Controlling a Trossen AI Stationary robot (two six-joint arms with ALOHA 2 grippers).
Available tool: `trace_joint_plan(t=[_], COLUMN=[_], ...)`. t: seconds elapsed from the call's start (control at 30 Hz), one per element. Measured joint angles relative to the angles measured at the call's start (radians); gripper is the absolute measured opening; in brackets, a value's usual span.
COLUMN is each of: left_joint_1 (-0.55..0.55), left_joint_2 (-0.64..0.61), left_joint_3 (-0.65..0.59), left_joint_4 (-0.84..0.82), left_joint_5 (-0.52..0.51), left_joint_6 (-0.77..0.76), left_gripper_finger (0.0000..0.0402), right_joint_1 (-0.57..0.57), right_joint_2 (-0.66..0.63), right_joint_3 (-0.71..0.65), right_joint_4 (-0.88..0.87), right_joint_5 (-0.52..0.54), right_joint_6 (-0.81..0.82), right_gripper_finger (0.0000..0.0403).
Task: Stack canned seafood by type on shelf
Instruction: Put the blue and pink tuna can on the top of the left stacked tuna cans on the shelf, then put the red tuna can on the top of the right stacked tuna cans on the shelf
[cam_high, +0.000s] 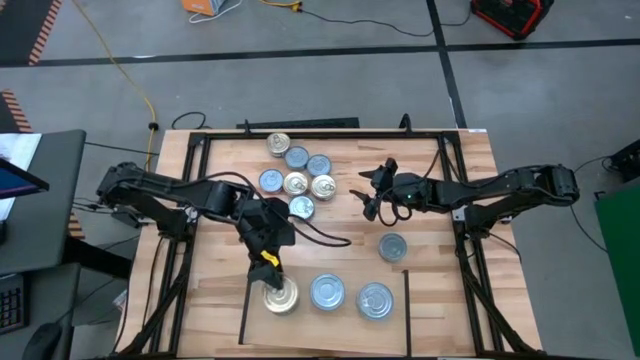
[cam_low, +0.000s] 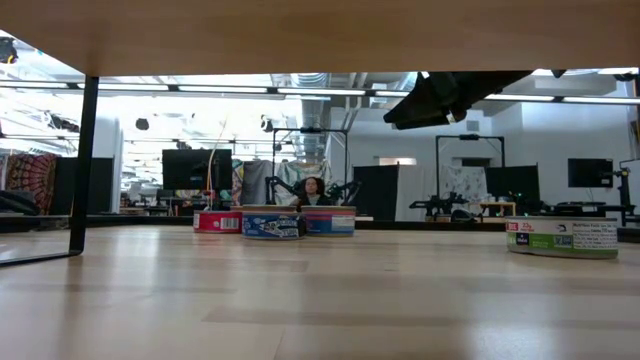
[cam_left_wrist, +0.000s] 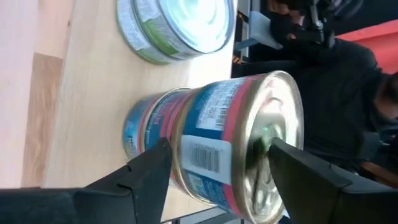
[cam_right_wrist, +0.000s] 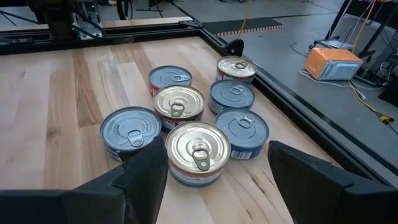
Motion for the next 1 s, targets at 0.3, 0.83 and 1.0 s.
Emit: trace_joint_plan(t=[0.3,0.83,1.0], left_joint_1=[0.0,0.144,0.26], left_joint_2=[0.0,-0.092,-0.149], left_joint_3=[0.0,0.0,-0.032], left_joint_4=[0.004,-0.077,-0.045], left_joint_5=[0.01,-0.102,-0.331], left_joint_6=[0.028,0.424,0.633], left_gripper_finger=[0.0278,0.0262,0.0238], right_joint_1=[0.0,-0.001,0.005], right_joint_2=[0.0,0.0,0.0], right_joint_3=[0.0,0.0,0.0], right_joint_4=[-0.001,-0.002,-0.003], right_joint_5=[0.0,-0.029,-0.055], right_joint_6=[0.001,0.045,0.061], right_gripper_finger=[0.0302,0.0302,0.0302])
